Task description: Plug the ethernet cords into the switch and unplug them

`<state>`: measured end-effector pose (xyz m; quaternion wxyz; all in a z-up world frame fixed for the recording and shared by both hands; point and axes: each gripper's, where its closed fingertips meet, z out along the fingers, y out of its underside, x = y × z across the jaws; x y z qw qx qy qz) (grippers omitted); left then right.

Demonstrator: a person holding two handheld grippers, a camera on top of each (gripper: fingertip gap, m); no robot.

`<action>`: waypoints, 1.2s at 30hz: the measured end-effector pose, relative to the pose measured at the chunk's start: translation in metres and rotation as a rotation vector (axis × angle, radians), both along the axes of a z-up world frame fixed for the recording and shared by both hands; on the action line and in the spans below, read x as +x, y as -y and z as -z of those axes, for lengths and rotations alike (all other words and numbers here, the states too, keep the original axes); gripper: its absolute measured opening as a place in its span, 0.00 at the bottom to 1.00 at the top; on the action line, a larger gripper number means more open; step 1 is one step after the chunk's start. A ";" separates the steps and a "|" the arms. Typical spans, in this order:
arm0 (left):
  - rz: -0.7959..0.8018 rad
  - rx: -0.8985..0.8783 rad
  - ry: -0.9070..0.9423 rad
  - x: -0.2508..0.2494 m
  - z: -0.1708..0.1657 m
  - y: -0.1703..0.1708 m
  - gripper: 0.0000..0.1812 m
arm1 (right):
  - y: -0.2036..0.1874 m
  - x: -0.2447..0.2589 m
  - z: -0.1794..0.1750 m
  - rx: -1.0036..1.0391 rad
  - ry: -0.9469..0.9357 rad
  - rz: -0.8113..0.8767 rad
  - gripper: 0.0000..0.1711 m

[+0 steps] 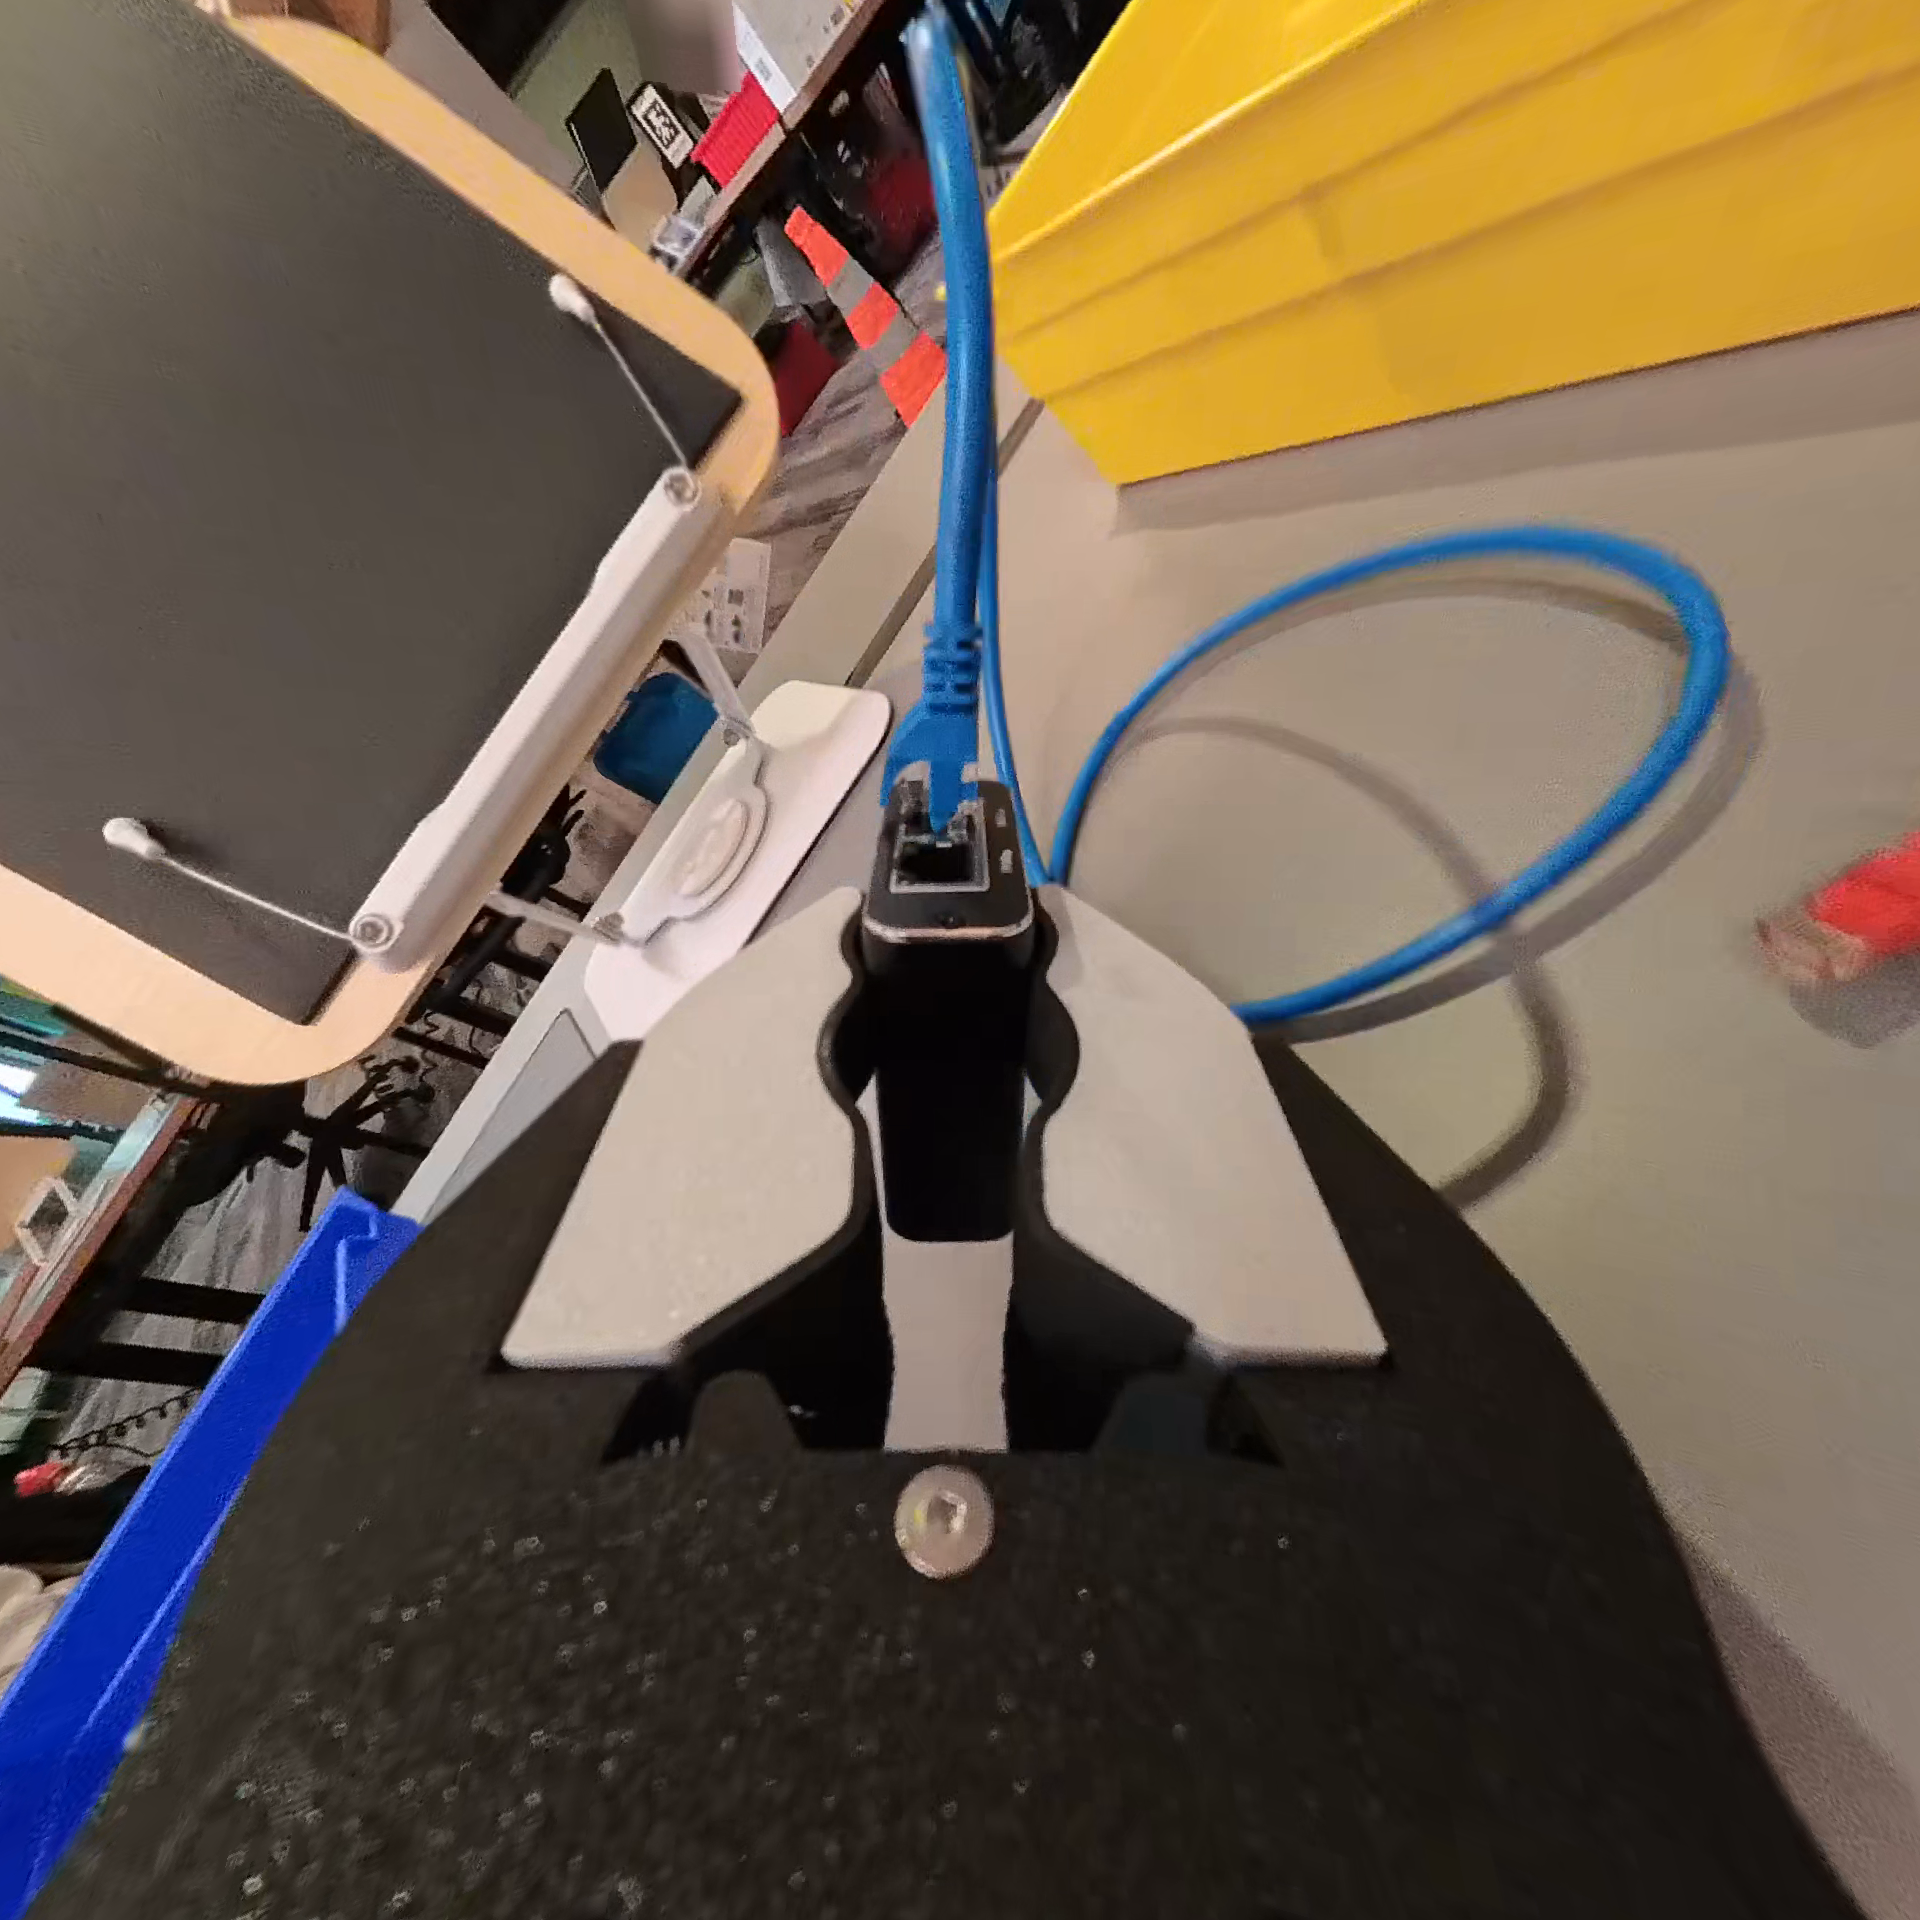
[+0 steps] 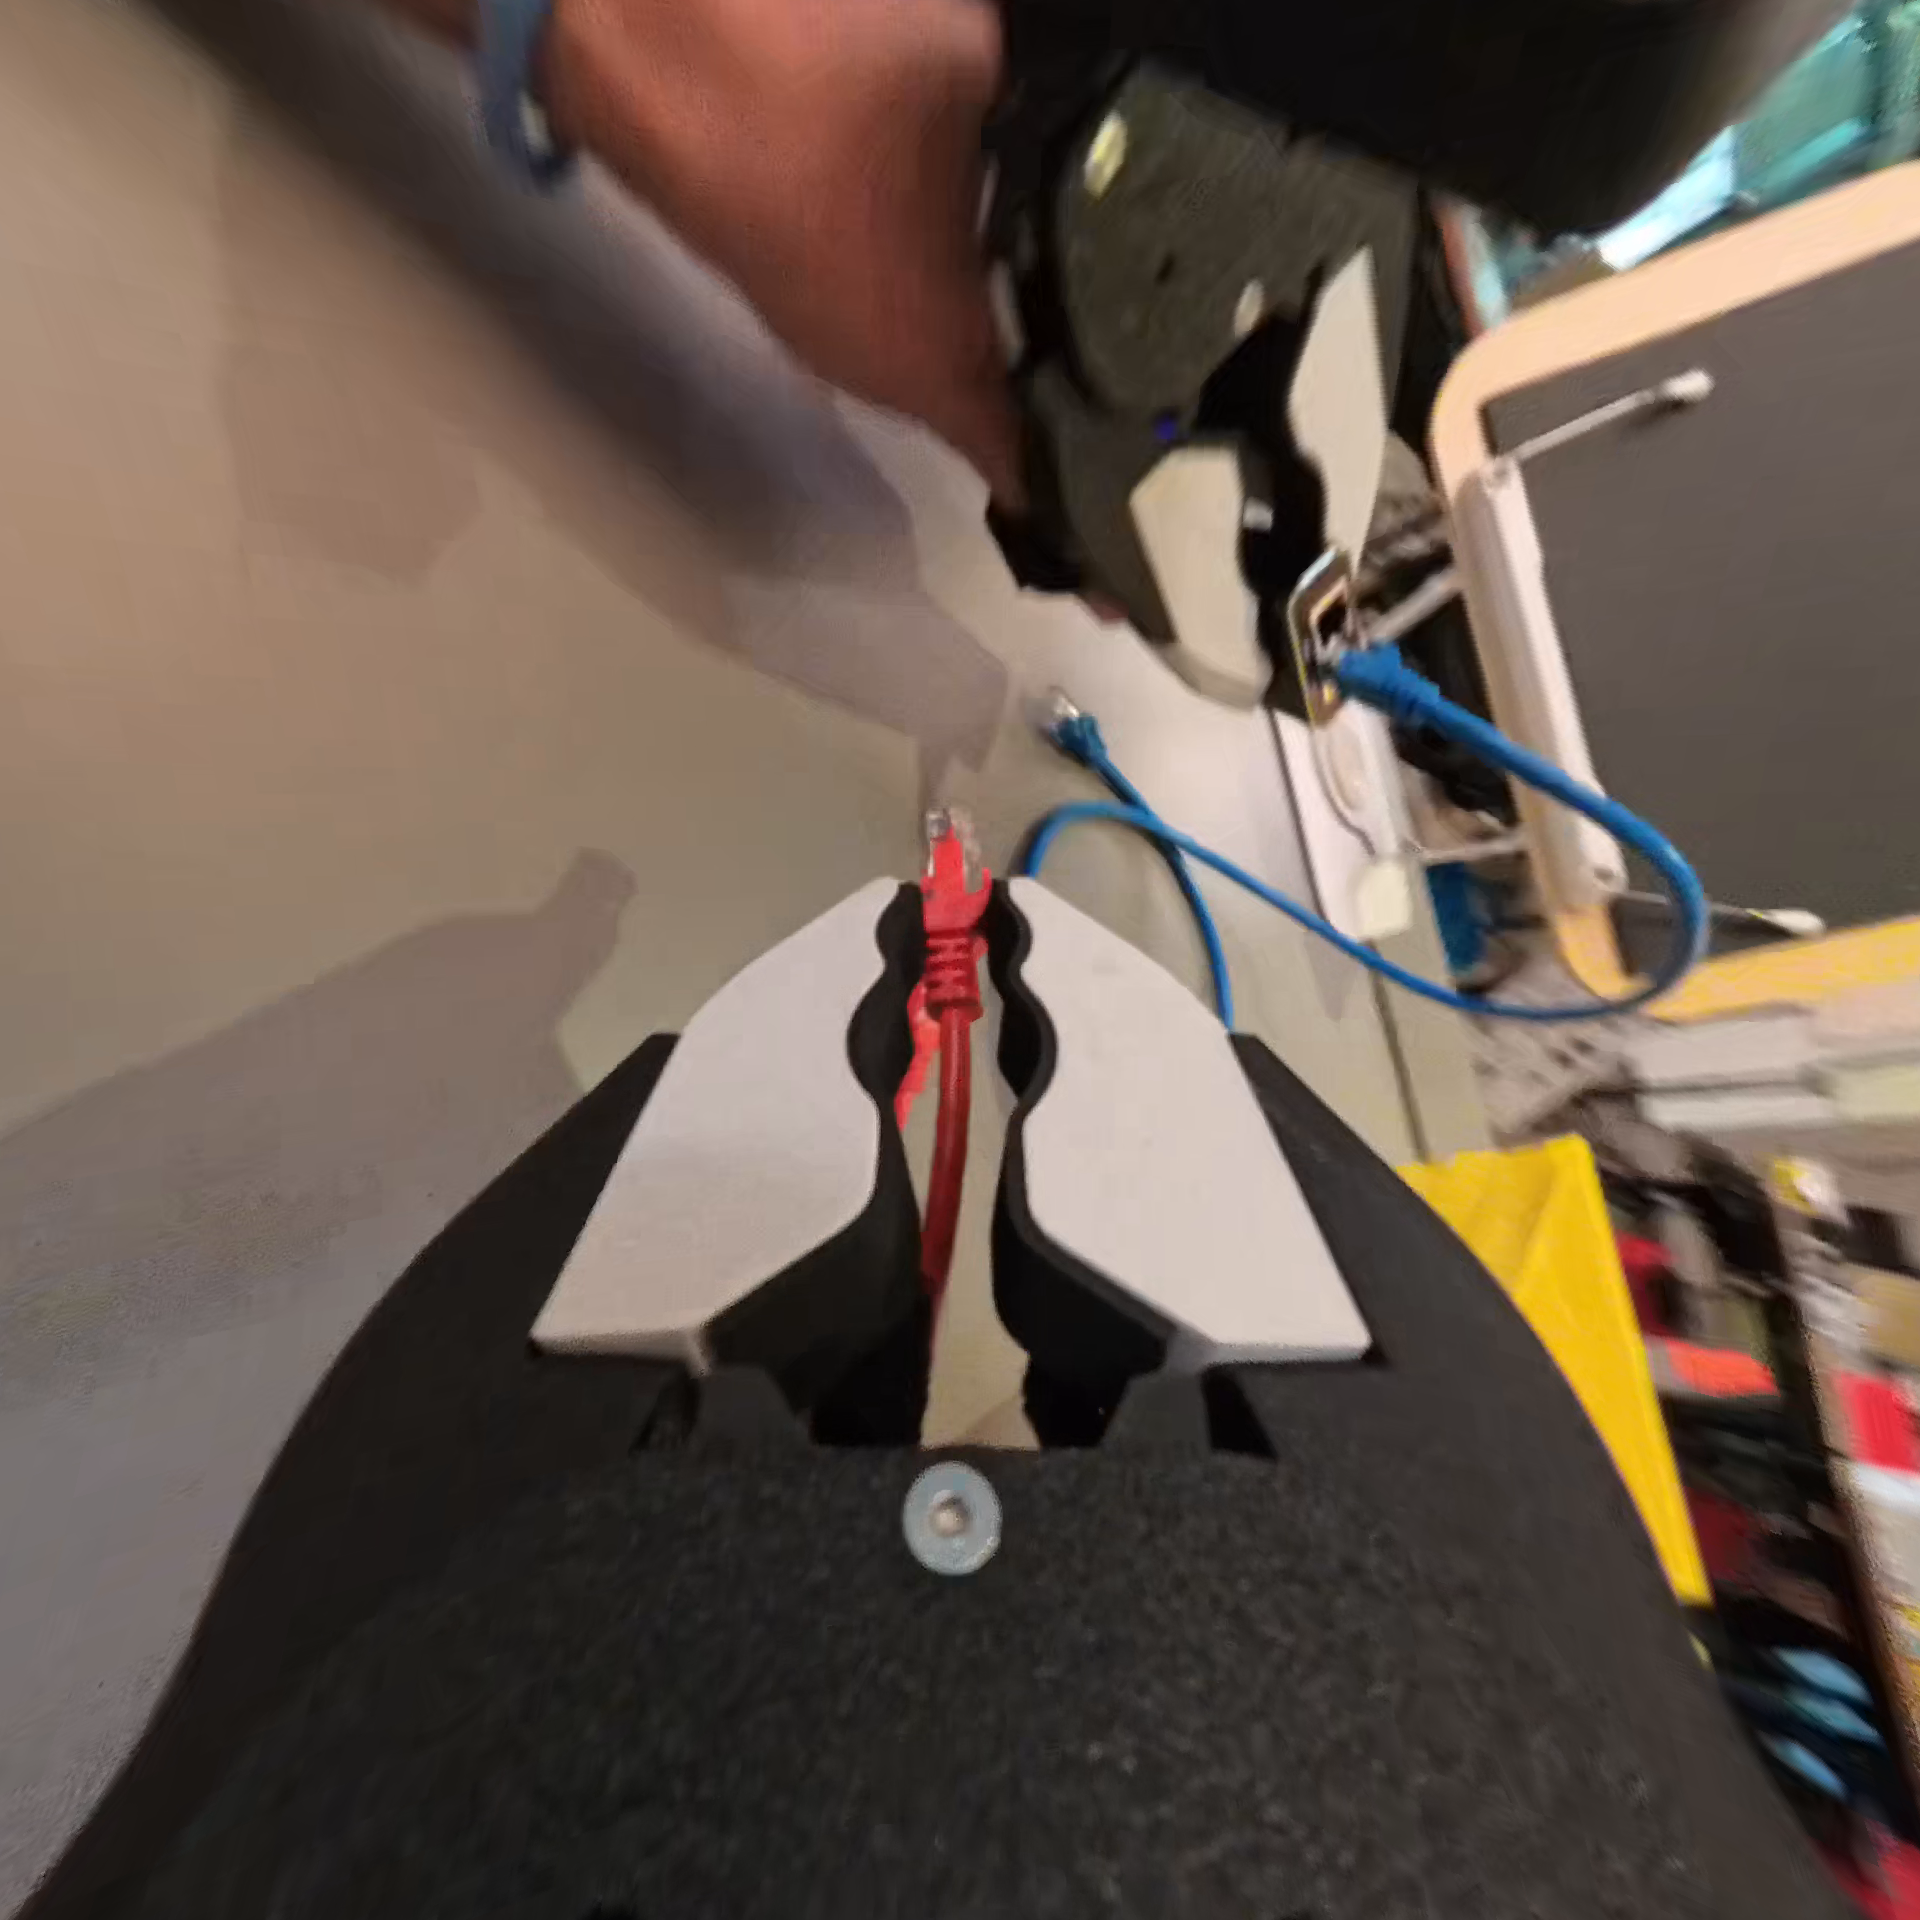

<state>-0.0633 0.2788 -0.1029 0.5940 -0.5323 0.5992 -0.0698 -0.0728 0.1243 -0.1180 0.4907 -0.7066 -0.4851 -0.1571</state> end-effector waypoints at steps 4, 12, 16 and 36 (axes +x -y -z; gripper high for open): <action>0.003 -0.016 -0.009 -0.002 0.004 -0.004 0.14 | 0.007 0.018 -0.049 0.131 -0.052 0.066 0.07; 0.045 -0.002 -0.036 0.004 0.008 0.007 0.14 | 0.008 0.185 -0.187 0.331 -0.006 0.337 0.08; 0.071 -0.005 -0.041 0.008 0.009 0.015 0.14 | -0.037 0.233 -0.114 0.139 0.133 0.319 0.08; 0.156 0.066 -0.058 0.013 0.006 0.030 0.14 | -0.034 0.231 0.028 -0.560 -0.017 0.397 0.16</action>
